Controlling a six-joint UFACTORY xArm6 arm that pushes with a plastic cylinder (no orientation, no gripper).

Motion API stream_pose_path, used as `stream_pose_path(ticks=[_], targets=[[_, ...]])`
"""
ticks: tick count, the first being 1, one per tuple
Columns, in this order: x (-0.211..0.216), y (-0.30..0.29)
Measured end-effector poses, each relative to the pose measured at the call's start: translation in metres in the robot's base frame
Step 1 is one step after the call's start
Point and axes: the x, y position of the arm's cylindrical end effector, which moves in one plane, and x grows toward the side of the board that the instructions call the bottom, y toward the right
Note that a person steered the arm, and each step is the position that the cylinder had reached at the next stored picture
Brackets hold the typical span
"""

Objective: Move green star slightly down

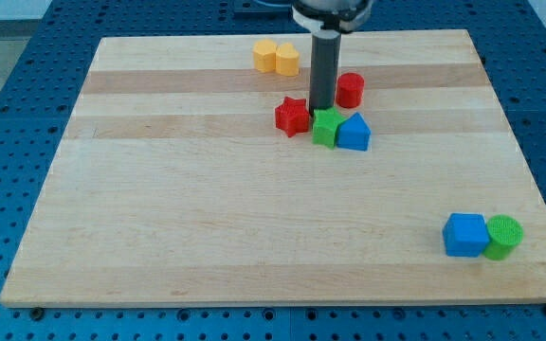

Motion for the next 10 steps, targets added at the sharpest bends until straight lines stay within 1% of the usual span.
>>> stream_pose_path(ticks=[1,2,3,4,5,6,7,9,10], targets=[[0.03,0.017],[0.07,0.025],[0.088,0.019],[0.08,-0.017],[0.082,-0.054],[0.114,-0.039],[0.115,-0.009],[0.069,-0.001],[0.089,0.012]])
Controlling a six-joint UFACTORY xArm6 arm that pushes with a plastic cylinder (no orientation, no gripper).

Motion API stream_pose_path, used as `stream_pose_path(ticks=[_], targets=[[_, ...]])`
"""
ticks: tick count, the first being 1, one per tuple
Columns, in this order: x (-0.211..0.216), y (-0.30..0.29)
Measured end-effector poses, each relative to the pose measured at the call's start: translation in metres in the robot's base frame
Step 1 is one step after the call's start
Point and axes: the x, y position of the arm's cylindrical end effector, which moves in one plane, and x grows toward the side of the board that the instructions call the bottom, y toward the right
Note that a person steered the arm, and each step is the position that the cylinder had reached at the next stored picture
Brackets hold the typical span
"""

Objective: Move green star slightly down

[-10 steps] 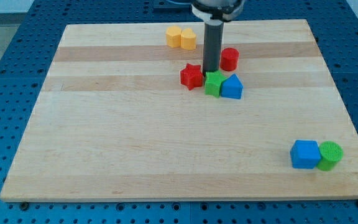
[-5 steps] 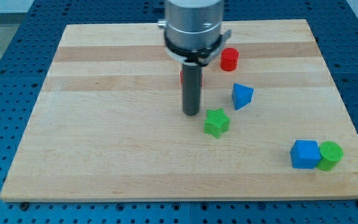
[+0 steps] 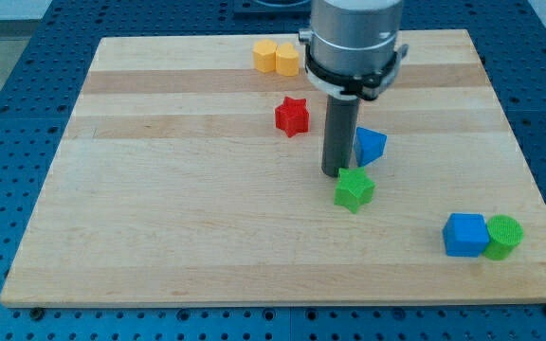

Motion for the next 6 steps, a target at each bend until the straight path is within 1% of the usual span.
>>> stream_pose_path(ticks=[1,2,3,4,6], targets=[[0.018,0.003],[0.042,0.018],[0.055,0.022],[0.057,0.014],[0.082,0.02]])
